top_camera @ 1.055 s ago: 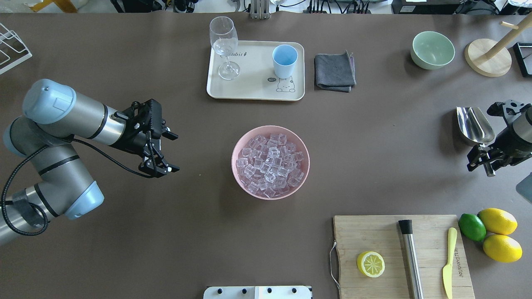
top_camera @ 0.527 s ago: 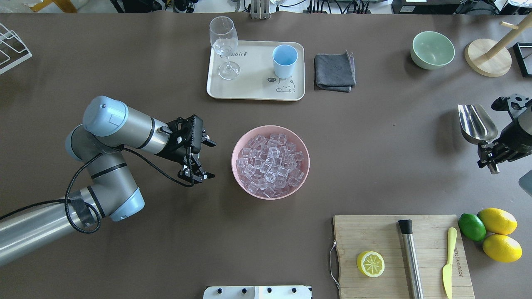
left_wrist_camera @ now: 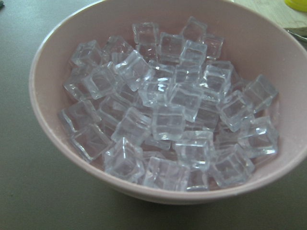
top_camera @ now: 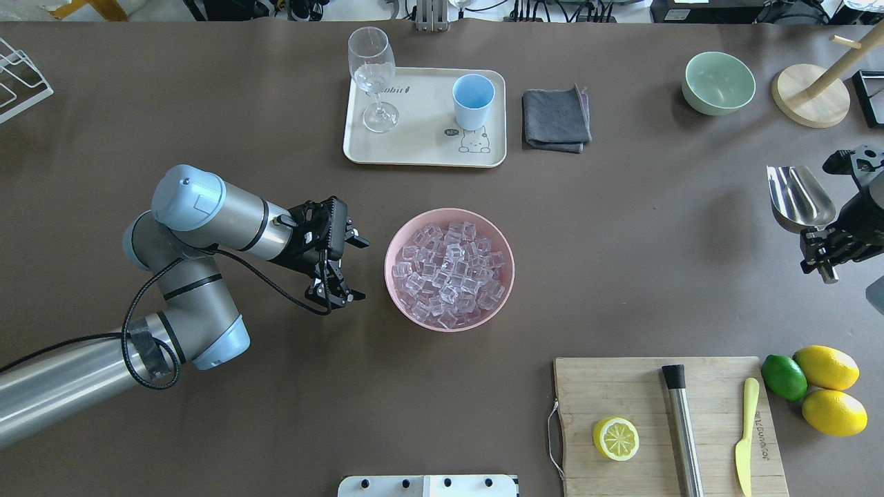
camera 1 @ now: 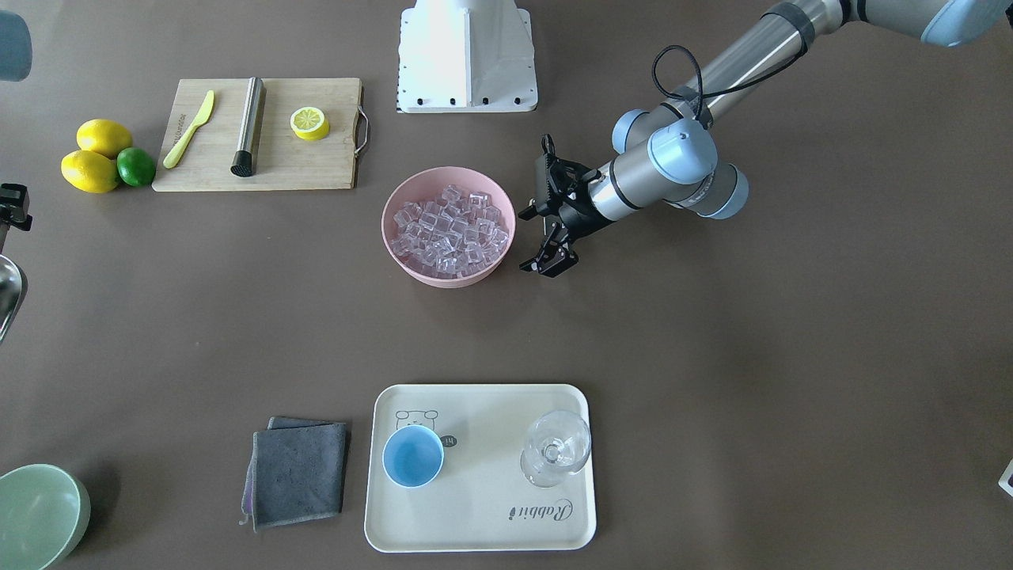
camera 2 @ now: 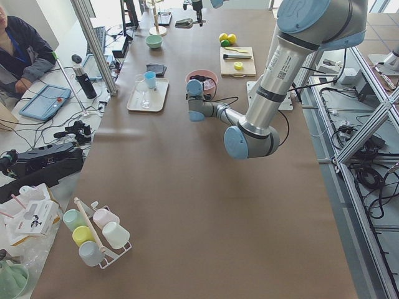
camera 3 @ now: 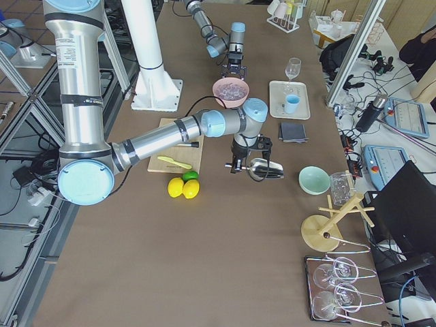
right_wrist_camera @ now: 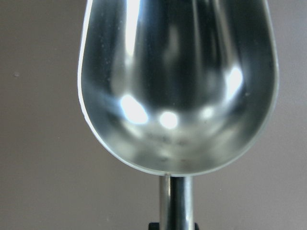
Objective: Put ice in cup with scoop
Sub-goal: 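Lift the metal scoop with the right gripper and swing it toward the bowl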
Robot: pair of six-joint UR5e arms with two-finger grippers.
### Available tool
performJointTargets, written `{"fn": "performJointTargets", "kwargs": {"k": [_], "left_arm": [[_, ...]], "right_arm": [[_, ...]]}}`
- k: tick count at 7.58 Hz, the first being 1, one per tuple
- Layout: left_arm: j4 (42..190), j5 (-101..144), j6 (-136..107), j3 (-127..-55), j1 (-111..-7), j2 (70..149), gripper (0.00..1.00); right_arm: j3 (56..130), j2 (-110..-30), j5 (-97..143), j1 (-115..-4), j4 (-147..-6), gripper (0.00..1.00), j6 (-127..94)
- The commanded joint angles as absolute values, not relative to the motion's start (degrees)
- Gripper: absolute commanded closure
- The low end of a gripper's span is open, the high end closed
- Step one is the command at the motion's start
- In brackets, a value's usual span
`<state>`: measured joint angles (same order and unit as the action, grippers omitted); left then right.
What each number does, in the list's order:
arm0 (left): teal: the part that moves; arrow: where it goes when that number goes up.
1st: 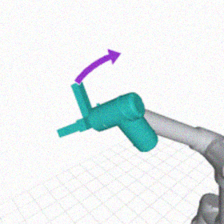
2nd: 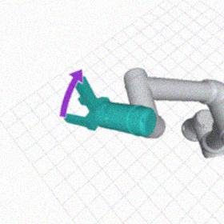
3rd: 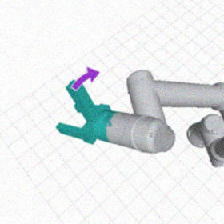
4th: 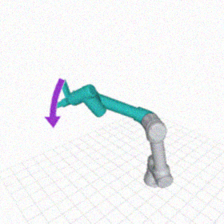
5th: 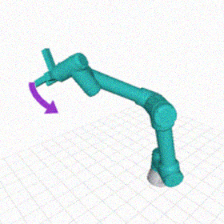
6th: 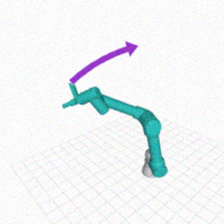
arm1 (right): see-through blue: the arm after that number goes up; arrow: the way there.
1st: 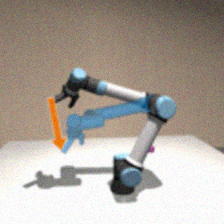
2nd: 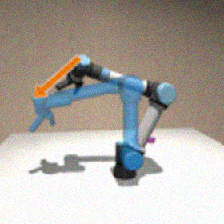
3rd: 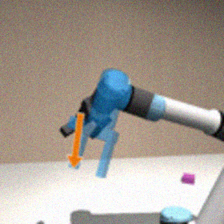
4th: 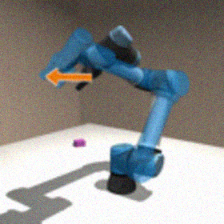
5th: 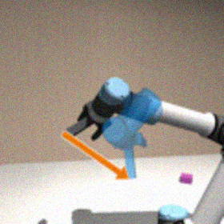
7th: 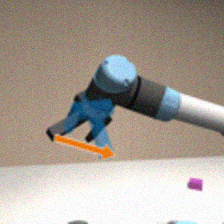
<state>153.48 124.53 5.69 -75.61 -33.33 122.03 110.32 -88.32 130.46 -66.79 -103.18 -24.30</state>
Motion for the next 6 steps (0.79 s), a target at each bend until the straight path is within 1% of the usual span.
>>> {"fn": "performJointTargets", "kwargs": {"k": [1,2,3,4,5,6], "left_arm": [[153.0,123.2,5.5,-75.6,-33.1,122.1,0.02],[153.1,121.5,0.6,-75.6,-32.6,122.4,0.02],[153.2,119.6,-0.3,-75.7,-31.5,122.7,0.02],[153.4,118.7,-0.3,-75.7,-31.0,122.7,0.02],[153.4,118.7,-0.2,-75.8,-31.0,122.7,0.02],[153.5,118.7,-0.2,-75.8,-30.8,122.6,0.02]], "right_arm": [[111.4,-85.6,131.0,-68.4,-98.9,1.00,-22.2],[111.6,-85.2,131.6,-67.0,-95.0,1.00,-14.7],[111.9,-83.6,131.9,-65.9,-94.5,1.00,-12.9],[112.1,-82.3,131.4,-65.2,-94.6,1.00,-5.3],[113.5,-81.8,129.2,-63.0,-94.6,1.00,2.6],[116.6,-81.6,124.8,-59.1,-95.1,1.00,7.2]]}}
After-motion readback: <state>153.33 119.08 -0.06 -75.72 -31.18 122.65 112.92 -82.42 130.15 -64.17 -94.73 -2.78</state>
